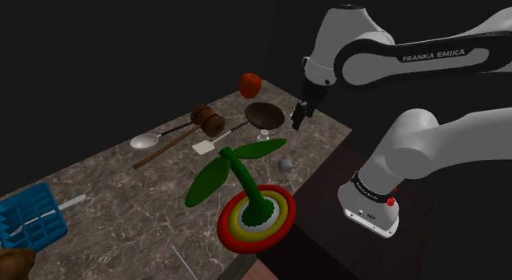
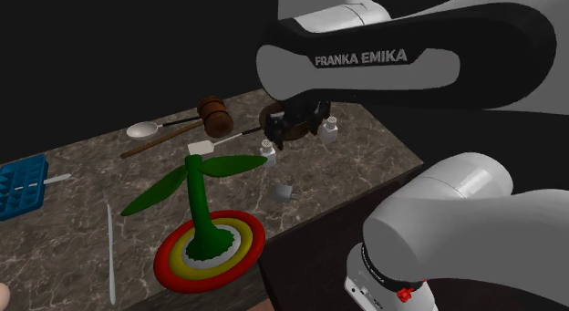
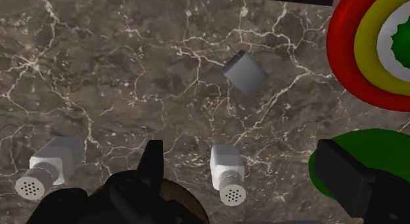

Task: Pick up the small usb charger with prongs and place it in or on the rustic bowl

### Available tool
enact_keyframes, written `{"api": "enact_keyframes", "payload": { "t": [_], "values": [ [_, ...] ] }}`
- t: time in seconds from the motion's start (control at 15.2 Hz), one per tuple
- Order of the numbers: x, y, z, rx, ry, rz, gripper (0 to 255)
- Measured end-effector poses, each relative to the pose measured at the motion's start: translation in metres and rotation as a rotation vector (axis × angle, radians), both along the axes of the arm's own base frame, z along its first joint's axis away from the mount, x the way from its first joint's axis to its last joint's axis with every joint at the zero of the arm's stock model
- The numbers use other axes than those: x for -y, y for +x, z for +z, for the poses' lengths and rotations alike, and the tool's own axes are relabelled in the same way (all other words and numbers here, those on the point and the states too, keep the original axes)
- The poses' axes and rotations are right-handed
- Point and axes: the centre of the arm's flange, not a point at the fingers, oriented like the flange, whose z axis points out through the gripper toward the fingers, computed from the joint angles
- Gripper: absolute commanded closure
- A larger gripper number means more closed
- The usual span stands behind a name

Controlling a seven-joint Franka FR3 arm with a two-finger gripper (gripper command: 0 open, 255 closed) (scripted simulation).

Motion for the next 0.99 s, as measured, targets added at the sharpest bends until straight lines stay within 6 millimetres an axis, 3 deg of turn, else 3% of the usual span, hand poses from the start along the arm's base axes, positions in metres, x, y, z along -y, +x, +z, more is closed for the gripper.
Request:
{"api": "enact_keyframes", "payload": {
  "t": [0.66, 0.99],
  "values": [
    [-0.04, -0.01, -0.125, -0.016, -0.014, 0.029, 0],
    [-0.043, -0.01, -0.156, -0.016, -0.015, 0.032, 0]
  ]
}}
